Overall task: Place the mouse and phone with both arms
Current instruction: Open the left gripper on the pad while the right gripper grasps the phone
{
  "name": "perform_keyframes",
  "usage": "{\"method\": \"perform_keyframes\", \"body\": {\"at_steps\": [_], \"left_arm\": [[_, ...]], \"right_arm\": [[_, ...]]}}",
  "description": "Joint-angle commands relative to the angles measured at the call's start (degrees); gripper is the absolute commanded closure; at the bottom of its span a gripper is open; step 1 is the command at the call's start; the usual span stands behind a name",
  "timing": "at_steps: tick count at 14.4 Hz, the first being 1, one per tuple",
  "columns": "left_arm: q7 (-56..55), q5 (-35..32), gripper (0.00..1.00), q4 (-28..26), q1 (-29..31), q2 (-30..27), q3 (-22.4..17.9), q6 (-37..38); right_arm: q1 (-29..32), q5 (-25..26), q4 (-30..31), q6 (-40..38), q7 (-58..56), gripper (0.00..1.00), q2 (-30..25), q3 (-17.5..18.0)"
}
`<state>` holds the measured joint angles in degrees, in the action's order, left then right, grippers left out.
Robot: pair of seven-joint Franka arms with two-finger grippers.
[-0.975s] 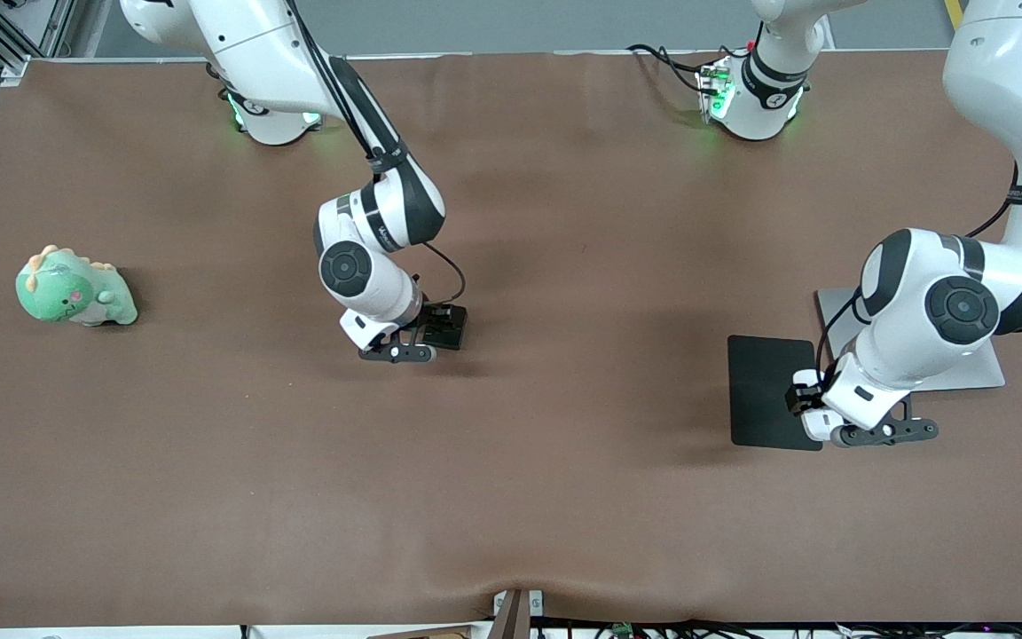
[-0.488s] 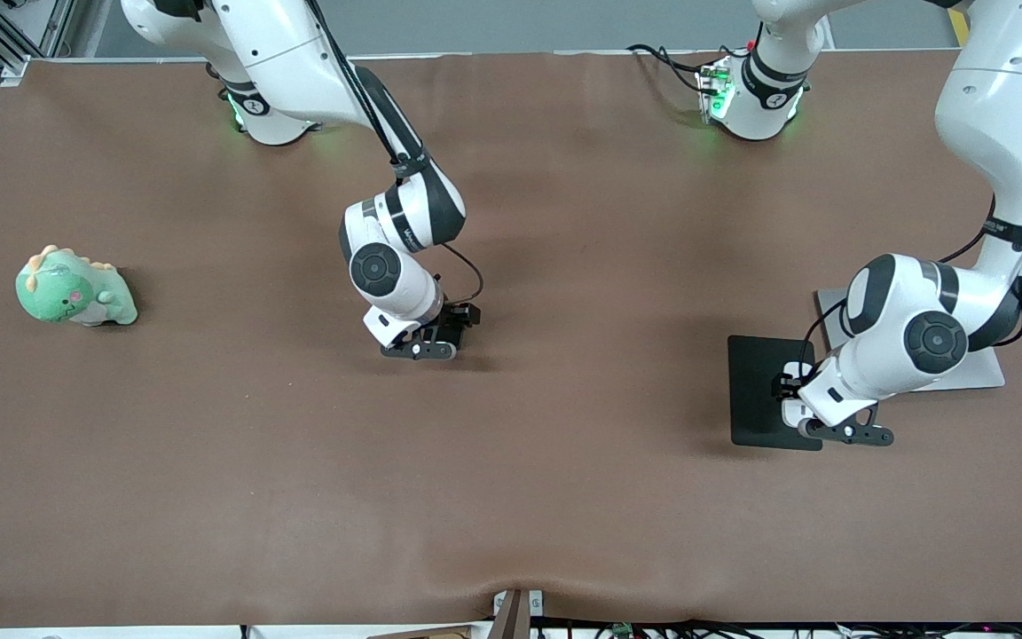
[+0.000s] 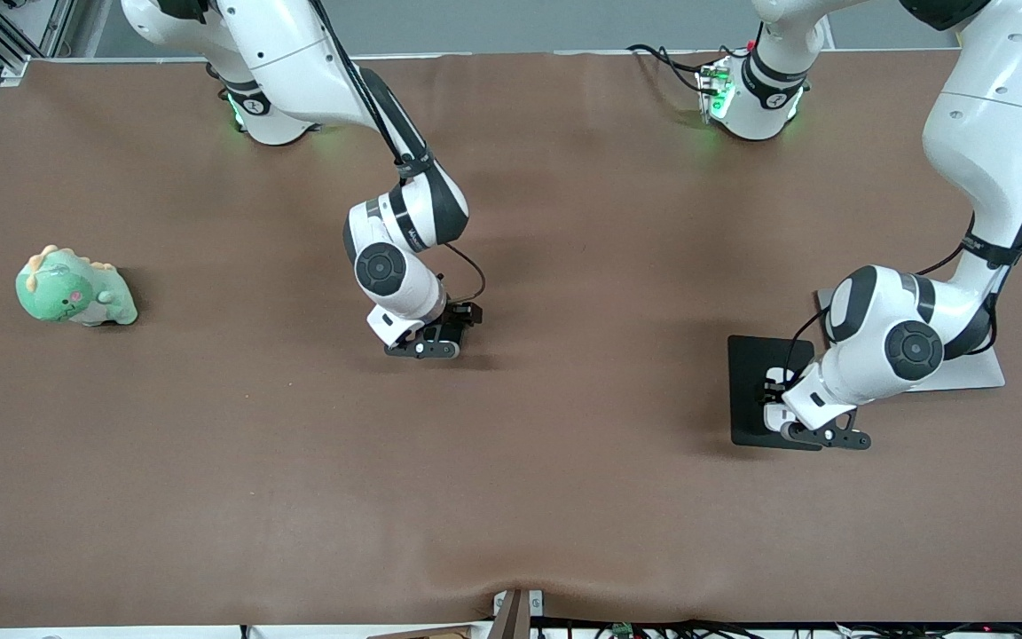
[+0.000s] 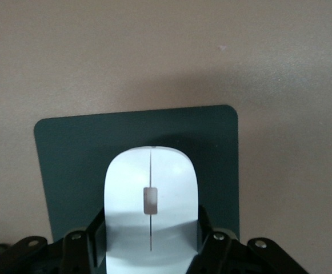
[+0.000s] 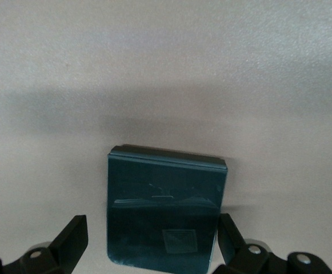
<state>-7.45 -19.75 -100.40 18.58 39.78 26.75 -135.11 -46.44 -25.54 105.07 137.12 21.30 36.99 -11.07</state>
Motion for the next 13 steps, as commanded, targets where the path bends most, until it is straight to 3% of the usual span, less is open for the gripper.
{"method": "perform_keyframes", "body": {"at_steps": [1, 3, 4, 6, 7, 8, 9, 10, 11, 13], "left_arm": [[1.4, 0.4, 1.0, 0.6, 0.4, 1.0, 0.2, -0.6], [1.4, 0.3, 1.0, 0.6, 0.3, 1.3, 0.1, -0.6], [1.4, 0.2, 1.0, 0.7, 0.3, 1.8, 0.1, -0.7], [1.4, 0.2, 1.0, 0.8, 0.2, 2.4, 0.1, -0.9], [1.4, 0.2, 1.0, 0.8, 0.2, 2.5, 0.1, -1.1], [1.4, 0.2, 0.87, 0.8, 0.1, 2.8, 0.1, -1.2], [1.4, 0.2, 0.62, 0.8, 0.1, 3.0, 0.1, -1.3], [1.4, 0.1, 0.23, 0.8, 0.1, 3.3, 0.1, -1.3], [1.4, 0.1, 0.0, 0.8, 0.1, 3.3, 0.1, -1.3], [1.3, 0.1, 0.0, 0.7, 0.4, 2.9, 0.1, -1.3]], "right_arm": [[-1.1, 1.9, -0.7, 0.4, 0.1, 0.04, 1.1, -0.9], [-1.1, 3.4, -0.7, 0.3, 0.2, 0.33, 1.0, -0.9], [-1.1, 3.7, -0.7, 0.3, 0.2, 0.4, 1.1, -0.9], [-0.7, 5.0, -0.7, -0.3, 0.7, 0.96, 1.0, -0.9], [-0.5, 5.0, -0.9, -0.9, 1.2, 1.0, 0.8, -0.8], [-0.3, 5.1, -1.2, -3.0, 1.3, 1.0, 0.6, -0.9], [0.3, 5.1, -1.8, -6.1, 0.9, 1.0, 0.2, -1.0], [1.4, 5.2, -3.2, -9.1, 0.2, 1.0, 0.1, -1.1], [2.0, 5.2, -4.6, -12.2, 0.4, 1.0, 0.0, -1.2], [2.2, 5.2, -6.0, -16.9, 0.1, 1.0, -1.4, -2.9]]}}
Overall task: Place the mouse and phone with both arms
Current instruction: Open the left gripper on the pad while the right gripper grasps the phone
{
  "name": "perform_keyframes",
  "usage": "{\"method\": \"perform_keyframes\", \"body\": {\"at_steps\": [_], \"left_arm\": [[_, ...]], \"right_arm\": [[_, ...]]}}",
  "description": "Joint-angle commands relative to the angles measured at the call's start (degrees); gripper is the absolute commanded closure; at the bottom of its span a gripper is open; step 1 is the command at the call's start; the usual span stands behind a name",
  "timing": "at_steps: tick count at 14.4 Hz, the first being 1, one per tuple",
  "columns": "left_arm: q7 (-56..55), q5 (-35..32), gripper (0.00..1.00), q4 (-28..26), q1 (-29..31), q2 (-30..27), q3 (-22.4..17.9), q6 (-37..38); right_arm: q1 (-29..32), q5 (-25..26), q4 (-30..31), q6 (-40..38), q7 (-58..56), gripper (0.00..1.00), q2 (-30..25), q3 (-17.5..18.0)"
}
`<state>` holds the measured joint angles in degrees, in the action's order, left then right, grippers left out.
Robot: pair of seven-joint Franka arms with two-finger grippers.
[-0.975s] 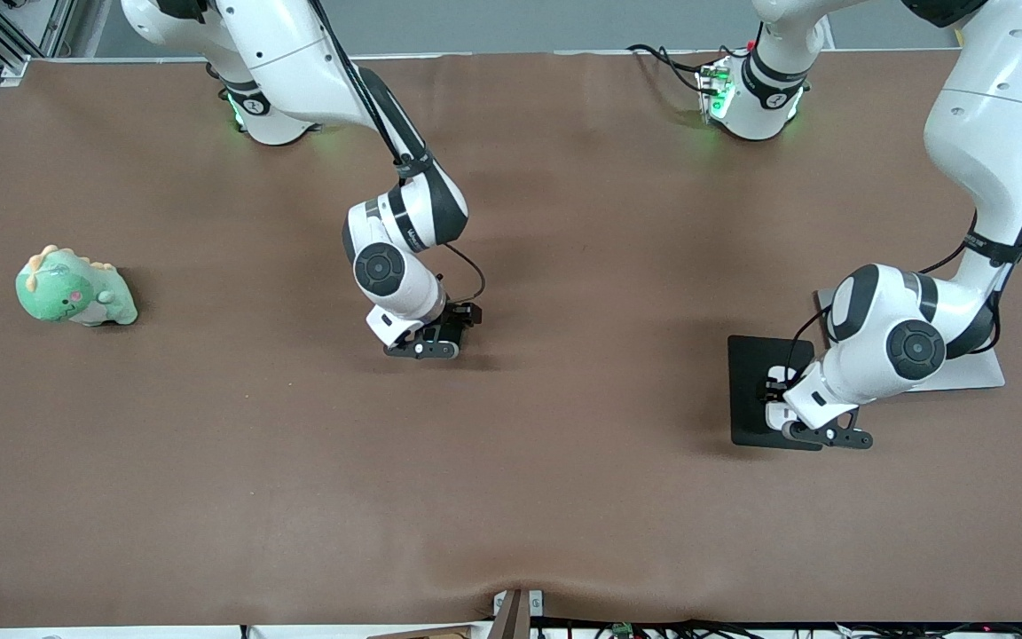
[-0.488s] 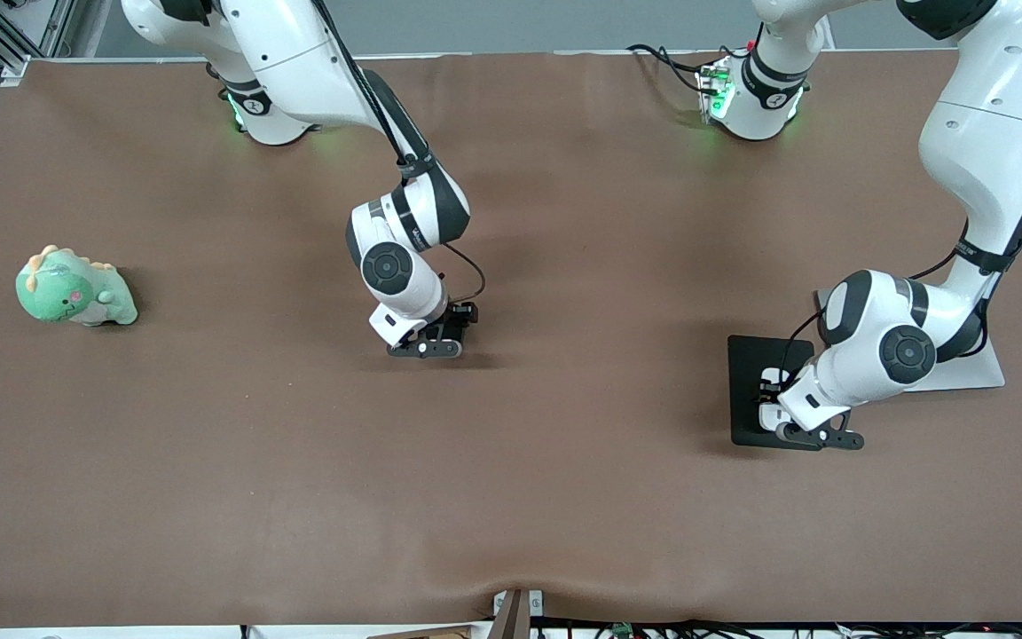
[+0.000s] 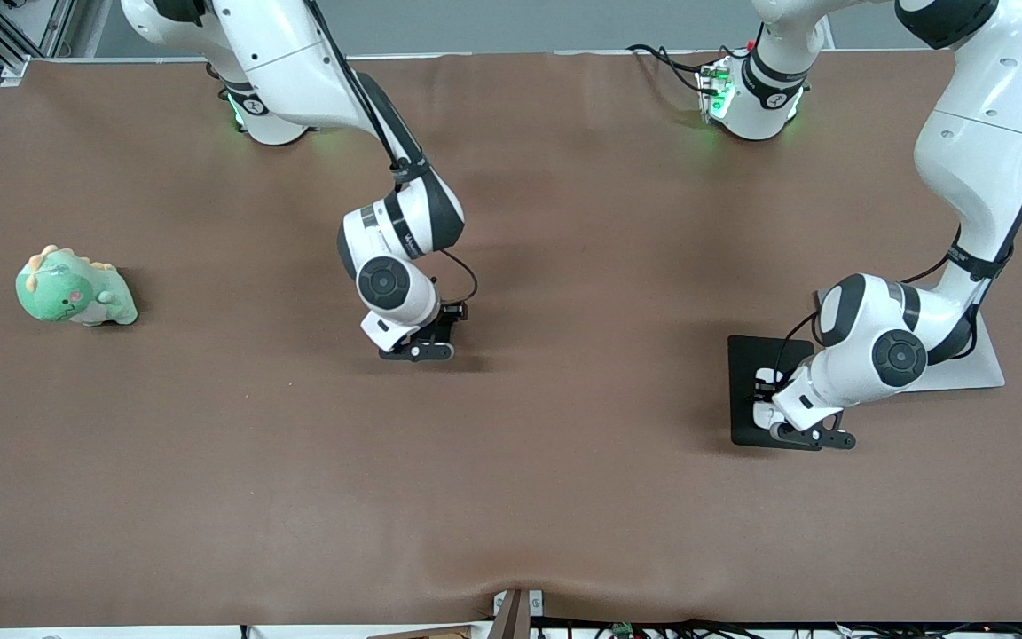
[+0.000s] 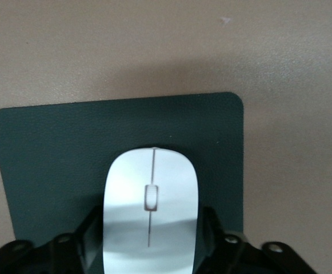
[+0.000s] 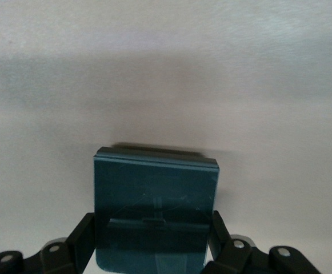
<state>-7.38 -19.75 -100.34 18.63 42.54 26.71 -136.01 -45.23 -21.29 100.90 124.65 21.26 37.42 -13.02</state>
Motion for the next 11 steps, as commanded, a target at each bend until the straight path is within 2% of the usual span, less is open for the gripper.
{"method": "perform_keyframes", "body": {"at_steps": [1, 5, 8, 11], "left_arm": [[1.2, 0.1, 0.0, 0.7, 0.5, -0.2, 0.2, -0.3], [1.2, 0.2, 0.0, 0.8, 0.5, -4.2, 0.3, 1.2], [1.3, 1.0, 0.0, 1.2, 0.6, -9.1, 0.5, 6.4], [1.3, 1.1, 0.0, 4.6, 0.7, -11.2, 0.7, 13.2]], "right_arm": [[1.1, 1.1, -1.4, -4.8, -0.3, 1.0, -3.1, -1.5], [1.8, 1.1, 1.6, -7.8, -3.7, 1.0, -7.1, -3.8], [2.1, 1.2, 8.0, -7.6, -8.8, 1.0, -11.5, -7.0], [2.1, 2.8, 12.3, -7.6, -10.1, 1.0, -14.7, -10.0]]}}
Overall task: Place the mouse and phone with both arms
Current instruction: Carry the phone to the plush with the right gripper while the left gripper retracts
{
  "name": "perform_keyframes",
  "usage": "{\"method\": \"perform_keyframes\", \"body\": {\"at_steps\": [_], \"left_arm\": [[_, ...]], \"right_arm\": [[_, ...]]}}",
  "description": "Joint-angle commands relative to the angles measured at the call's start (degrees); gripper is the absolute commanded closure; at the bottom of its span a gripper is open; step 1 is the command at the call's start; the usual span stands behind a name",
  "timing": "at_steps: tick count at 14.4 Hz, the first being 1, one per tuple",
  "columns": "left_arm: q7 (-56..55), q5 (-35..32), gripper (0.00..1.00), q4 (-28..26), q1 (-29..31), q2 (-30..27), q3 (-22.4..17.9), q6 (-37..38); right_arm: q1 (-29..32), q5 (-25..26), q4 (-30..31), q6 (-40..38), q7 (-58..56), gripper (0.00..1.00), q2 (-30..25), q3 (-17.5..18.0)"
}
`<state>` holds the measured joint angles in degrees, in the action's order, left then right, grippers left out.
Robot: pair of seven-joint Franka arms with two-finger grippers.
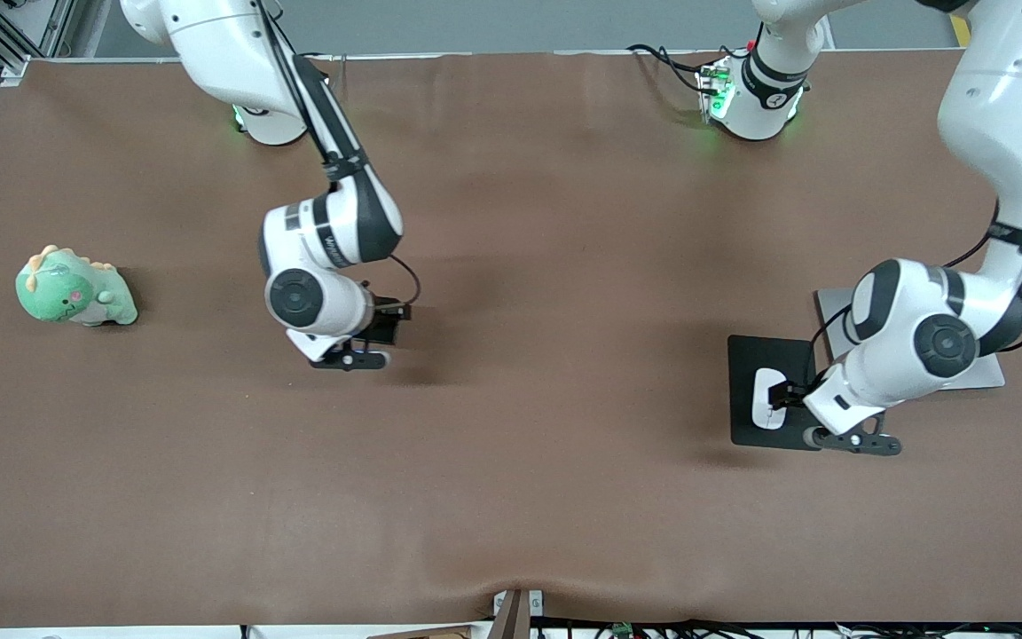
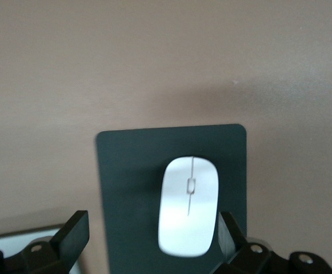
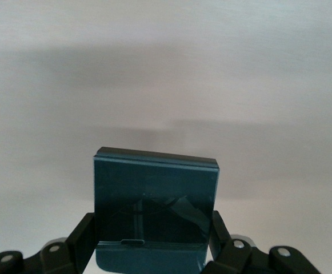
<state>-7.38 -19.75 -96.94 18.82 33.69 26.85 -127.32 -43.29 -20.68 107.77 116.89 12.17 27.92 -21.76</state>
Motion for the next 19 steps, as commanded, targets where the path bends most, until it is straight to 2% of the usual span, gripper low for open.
{"method": "perform_keyframes", "body": {"at_steps": [1, 3, 5, 8, 9, 12, 15, 18, 19], "left_arm": [[1.3, 1.1, 0.0, 3.0, 0.3, -2.6, 0.7, 6.4], [1.3, 1.2, 0.0, 6.7, 0.4, -3.4, 0.7, 10.6], [1.3, 3.6, 0.0, 10.1, 0.5, -4.5, 0.7, 13.8], [1.5, 7.5, 0.0, 11.5, 0.5, -9.7, 0.0, 17.6], [1.7, 9.0, 0.0, 11.4, -0.7, -11.5, -2.2, 19.3], [3.3, 15.7, 0.0, 11.0, -8.1, -17.3, -12.9, 24.9], [4.7, 18.3, 0.0, 10.7, -11.3, -21.9, -16.6, 31.8], [4.9, 20.7, 0.0, 10.6, -16.8, -26.6, -22.8, 37.4], [5.6, 20.8, 0.0, 10.5, -17.5, -28.1, -23.5, 39.1]], "right_arm": [[0.1, 4.5, 7.3, 0.4, -3.4, 1.0, -6.5, -2.7], [0.2, 5.8, 11.0, 1.1, -8.3, 1.0, -8.0, -5.6], [0.3, 6.0, 14.6, 4.6, -11.4, 1.0, -9.1, -6.7], [0.3, 6.0, 18.3, 7.4, -18.7, 1.0, -9.5, -10.7], [0.4, 6.0, 19.5, 8.2, -20.7, 1.0, -9.6, -11.9], [1.4, 6.0, 23.2, 13.2, -26.9, 1.0, -9.4, -15.0], [9.6, 6.0, 24.9, 15.0, -37.6, 1.0, -8.8, -15.1], [11.1, 5.9, 26.8, 16.8, -39.4, 1.0, -8.6, -15.2], [12.3, 5.9, 27.0, 17.7, -39.8, 1.0, -8.2, -15.1]]}}
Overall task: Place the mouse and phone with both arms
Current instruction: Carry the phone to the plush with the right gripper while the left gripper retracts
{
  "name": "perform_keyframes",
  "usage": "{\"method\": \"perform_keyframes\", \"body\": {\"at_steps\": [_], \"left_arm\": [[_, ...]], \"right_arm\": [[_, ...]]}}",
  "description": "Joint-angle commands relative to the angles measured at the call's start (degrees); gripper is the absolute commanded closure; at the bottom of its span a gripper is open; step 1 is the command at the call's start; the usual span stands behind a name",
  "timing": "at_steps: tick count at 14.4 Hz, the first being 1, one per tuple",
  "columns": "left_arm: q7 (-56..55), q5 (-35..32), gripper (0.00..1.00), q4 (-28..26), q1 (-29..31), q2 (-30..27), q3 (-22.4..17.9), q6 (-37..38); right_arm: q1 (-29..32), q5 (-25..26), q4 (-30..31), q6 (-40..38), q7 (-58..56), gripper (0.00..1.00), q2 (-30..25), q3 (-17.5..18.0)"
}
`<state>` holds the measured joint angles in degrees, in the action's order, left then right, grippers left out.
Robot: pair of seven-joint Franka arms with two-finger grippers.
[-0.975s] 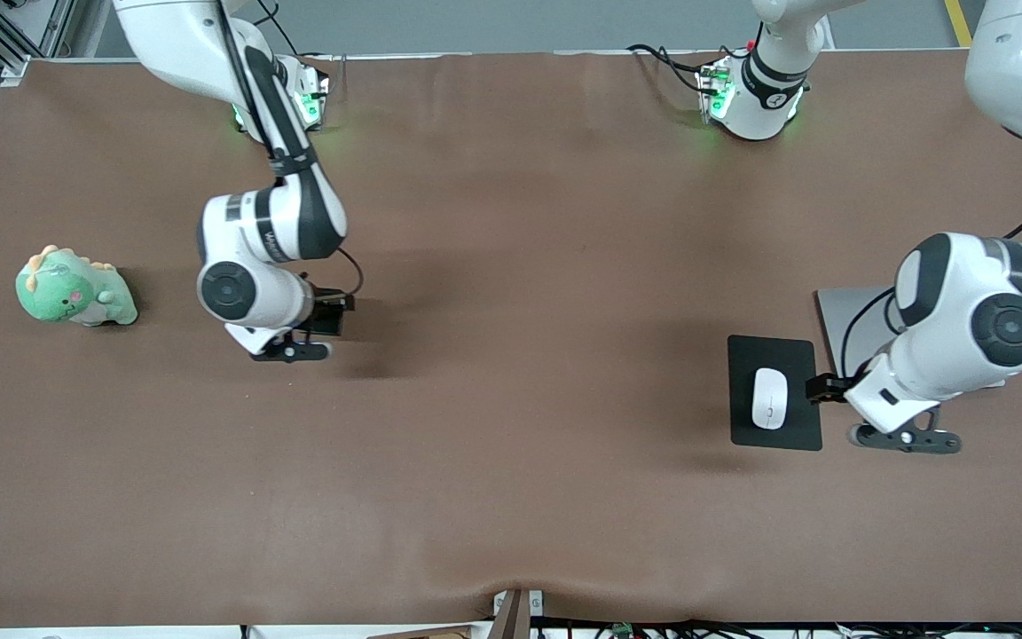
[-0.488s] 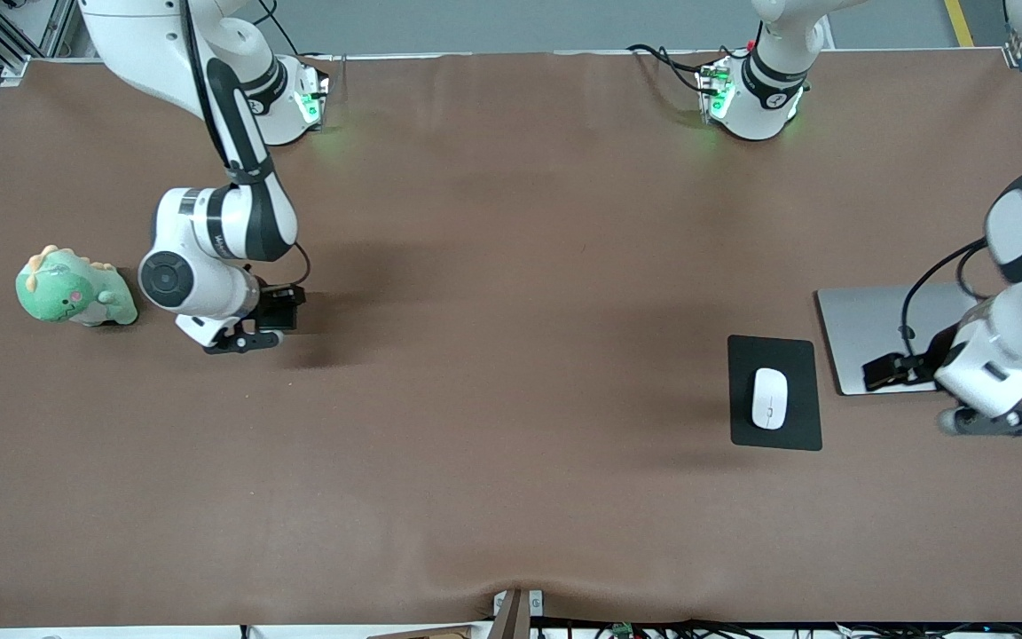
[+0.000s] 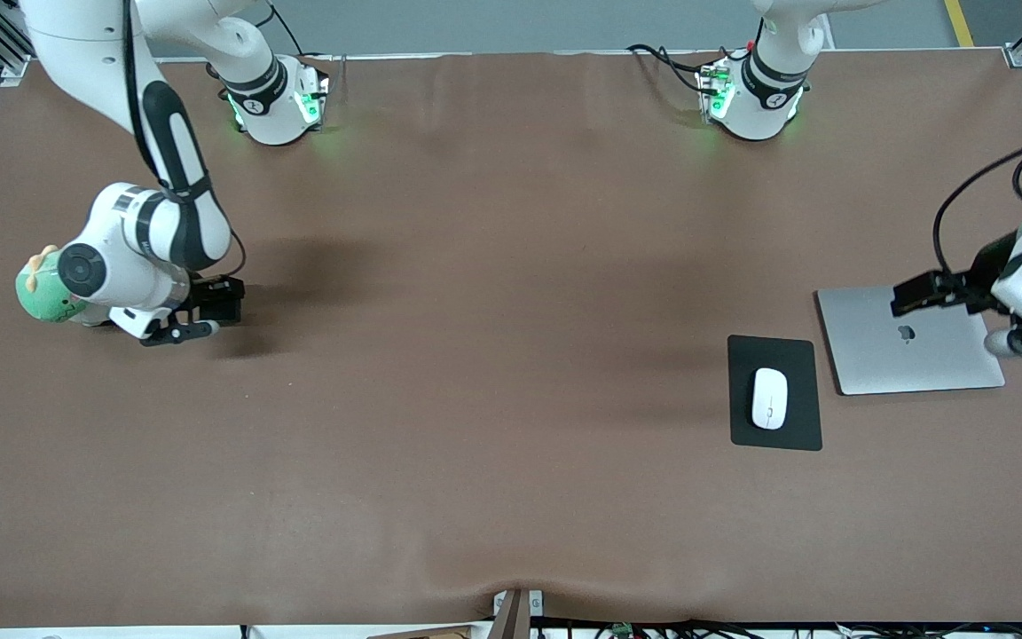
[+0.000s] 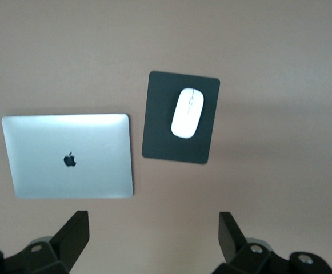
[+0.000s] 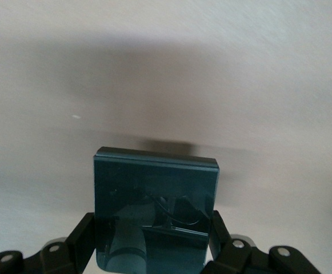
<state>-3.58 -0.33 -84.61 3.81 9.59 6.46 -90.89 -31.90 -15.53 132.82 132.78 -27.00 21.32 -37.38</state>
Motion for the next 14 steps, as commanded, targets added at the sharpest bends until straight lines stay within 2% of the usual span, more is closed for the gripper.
{"method": "perform_keyframes", "body": {"at_steps": [1, 5, 8, 9, 10, 11, 12, 14], "left_arm": [[2.6, 1.4, 0.0, -2.1, -2.6, -5.2, -3.2, 3.5], [2.9, 1.4, 0.0, -3.2, -3.3, -9.5, -3.2, 6.0], [6.7, 1.4, 0.0, -3.0, -3.5, -11.0, -4.9, 7.7], [6.8, 1.3, 0.0, -3.0, -3.8, -11.3, -5.0, 8.6], [6.2, 1.3, 0.0, -3.0, -4.6, -11.7, -5.2, 8.8], [5.8, 1.3, 0.0, -3.0, -5.0, -11.7, -5.5, 8.8], [5.6, 1.3, 0.0, -2.9, -5.0, -11.7, -5.5, 8.8], [5.9, 1.4, 0.0, -3.1, -4.4, -11.6, -5.1, 8.8]], "right_arm": [[1.2, 0.8, 2.1, 2.2, -1.6, 1.0, -1.0, 0.6], [1.3, 0.7, 3.1, 4.6, -2.3, 1.0, 0.7, 0.6], [1.3, 0.6, 3.7, 6.0, -2.4, 1.0, 1.5, 0.7], [1.4, 0.5, 3.7, 6.0, -2.3, 0.94, 1.6, 0.8], [1.3, 0.3, 3.7, 5.9, -2.3, 0.8, 1.9, 0.8], [1.2, 0.3, 3.6, 6.1, -2.4, 0.58, 2.3, 0.8], [0.9, 0.2, 3.5, 6.2, -2.4, 0.01, 3.0, 0.8], [0.7, 0.2, 3.2, 5.7, -2.2, 0.0, 3.0, 0.8]]}}
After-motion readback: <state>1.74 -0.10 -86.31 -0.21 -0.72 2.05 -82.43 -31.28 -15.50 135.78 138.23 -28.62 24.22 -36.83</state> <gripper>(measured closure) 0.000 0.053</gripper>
